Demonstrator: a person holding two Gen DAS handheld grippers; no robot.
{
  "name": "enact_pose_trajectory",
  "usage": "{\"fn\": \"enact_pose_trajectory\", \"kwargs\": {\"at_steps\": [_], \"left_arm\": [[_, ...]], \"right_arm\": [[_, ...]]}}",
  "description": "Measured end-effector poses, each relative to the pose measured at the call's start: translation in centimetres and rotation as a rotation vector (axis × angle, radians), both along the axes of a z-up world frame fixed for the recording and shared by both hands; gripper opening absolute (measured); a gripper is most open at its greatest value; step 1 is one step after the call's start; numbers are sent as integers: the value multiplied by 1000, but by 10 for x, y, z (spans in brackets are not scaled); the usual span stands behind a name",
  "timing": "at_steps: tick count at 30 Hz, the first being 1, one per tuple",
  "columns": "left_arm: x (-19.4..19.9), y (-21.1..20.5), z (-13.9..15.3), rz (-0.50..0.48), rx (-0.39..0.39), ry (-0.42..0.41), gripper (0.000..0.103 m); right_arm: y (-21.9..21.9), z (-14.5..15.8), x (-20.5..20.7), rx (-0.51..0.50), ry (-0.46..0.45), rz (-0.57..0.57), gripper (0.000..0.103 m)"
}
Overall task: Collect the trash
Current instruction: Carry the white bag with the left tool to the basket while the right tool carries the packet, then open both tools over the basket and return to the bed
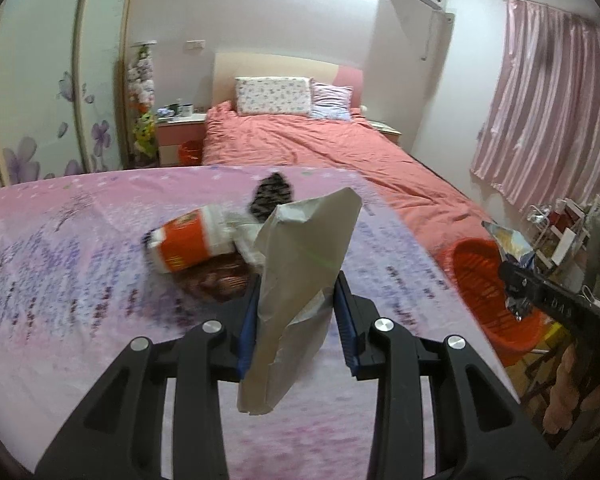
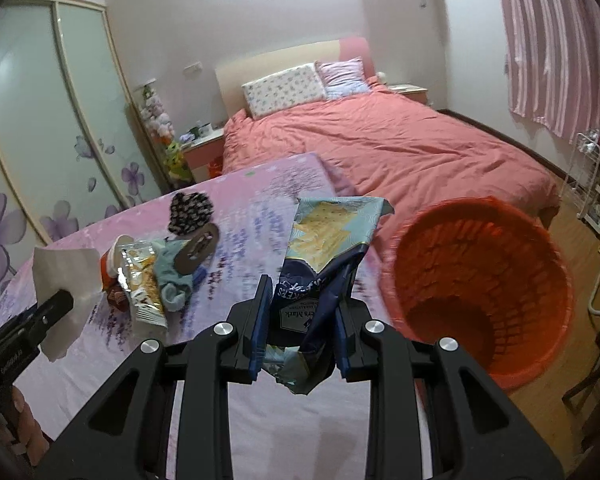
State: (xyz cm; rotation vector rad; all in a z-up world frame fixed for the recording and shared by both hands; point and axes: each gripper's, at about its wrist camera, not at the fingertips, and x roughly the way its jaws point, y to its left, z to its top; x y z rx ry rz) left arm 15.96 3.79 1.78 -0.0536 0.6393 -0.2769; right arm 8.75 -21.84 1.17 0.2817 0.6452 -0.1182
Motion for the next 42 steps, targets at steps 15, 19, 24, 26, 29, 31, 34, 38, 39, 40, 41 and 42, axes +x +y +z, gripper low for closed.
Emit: {"fn": "enact_pose_trajectory", "kwargs": {"at_steps": [15,19,24,26,29,31,34,38,39,40,41,42], "left_arm": [[18,-131,-2,-240,-52,15,35],[29,-168,-6,-308,-62,26,35],[40,-212,-14,-375,-65,49,36],[46,-232,-18,-399,-59,59,36],[52,-254,-27,-426,-50,74,36],[57,-269,-34,-440,-40,83,36],[65,-282,-42,-457,-24,105,37],[73,-294,-54,-456,-2,127,49],[76,-294,-59,-451,5,131,53],[77,-294,-61,-449,8,135,54],[78,-295,-63,-446,14,139,56],[80,-293,-66,-443,19,142,58]], "right_arm": [[-70,-13,-15,17,-41,-144,28],[-91,-19,-17,37,-51,-176,28],[-115,-26,-13,71,-68,-198,28],[-122,-29,-12,79,-71,-205,28],[-136,-35,-10,98,-72,-214,28],[-144,-39,-8,113,-68,-223,29],[-156,-48,-5,142,-57,-230,32],[-165,-59,-4,163,-39,-241,40],[-166,-61,-3,171,-33,-246,44],[-167,-62,-4,175,-31,-249,48],[-169,-64,-4,182,-28,-251,50],[-170,-65,-4,185,-24,-253,52]]}}
